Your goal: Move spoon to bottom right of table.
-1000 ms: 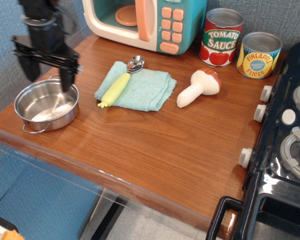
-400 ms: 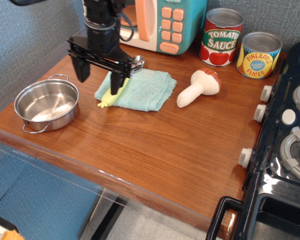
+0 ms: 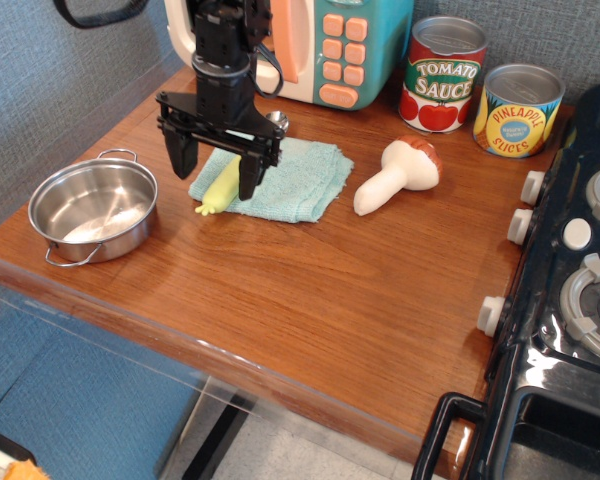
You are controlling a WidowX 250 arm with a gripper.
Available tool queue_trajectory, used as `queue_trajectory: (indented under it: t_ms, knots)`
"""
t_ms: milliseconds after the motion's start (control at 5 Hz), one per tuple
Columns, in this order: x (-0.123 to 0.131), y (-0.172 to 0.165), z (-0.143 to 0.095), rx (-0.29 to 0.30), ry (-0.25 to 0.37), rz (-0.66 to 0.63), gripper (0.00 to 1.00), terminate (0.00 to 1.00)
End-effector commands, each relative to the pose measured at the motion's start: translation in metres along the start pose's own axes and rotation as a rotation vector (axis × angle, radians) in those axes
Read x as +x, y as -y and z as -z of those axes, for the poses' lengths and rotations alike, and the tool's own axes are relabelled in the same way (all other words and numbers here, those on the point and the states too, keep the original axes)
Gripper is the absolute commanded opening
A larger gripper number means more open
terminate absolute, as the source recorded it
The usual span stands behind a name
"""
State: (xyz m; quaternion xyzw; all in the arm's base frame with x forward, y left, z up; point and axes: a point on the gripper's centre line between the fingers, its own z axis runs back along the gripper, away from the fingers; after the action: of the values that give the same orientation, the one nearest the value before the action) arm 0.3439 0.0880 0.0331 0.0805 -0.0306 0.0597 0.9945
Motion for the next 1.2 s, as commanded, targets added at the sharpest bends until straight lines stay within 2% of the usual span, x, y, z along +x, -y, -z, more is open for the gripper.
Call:
queue_trajectory:
  t_ms: [0, 200, 400, 600, 800, 1000]
  knots:
    - [0.007, -0.004, -0.004, 0.011, 0.024, -0.018, 1.00, 0.00]
    - [0.006, -0.005, 0.000, 0.011, 0.016, -0.019, 0.00, 0.00]
    - [0.006, -0.004, -0.005, 0.007, 0.027, -0.014, 0.00, 0.00]
    - [0.003, 0.006, -0.032, -0.001, 0.097, 0.013, 0.00, 0.00]
    - [-0.008, 0.036, -0.066, -0.023, 0.177, 0.095, 0.00, 0.00]
    - [-0.030, 0.077, -0.081, -0.051, 0.218, 0.200, 0.00, 0.00]
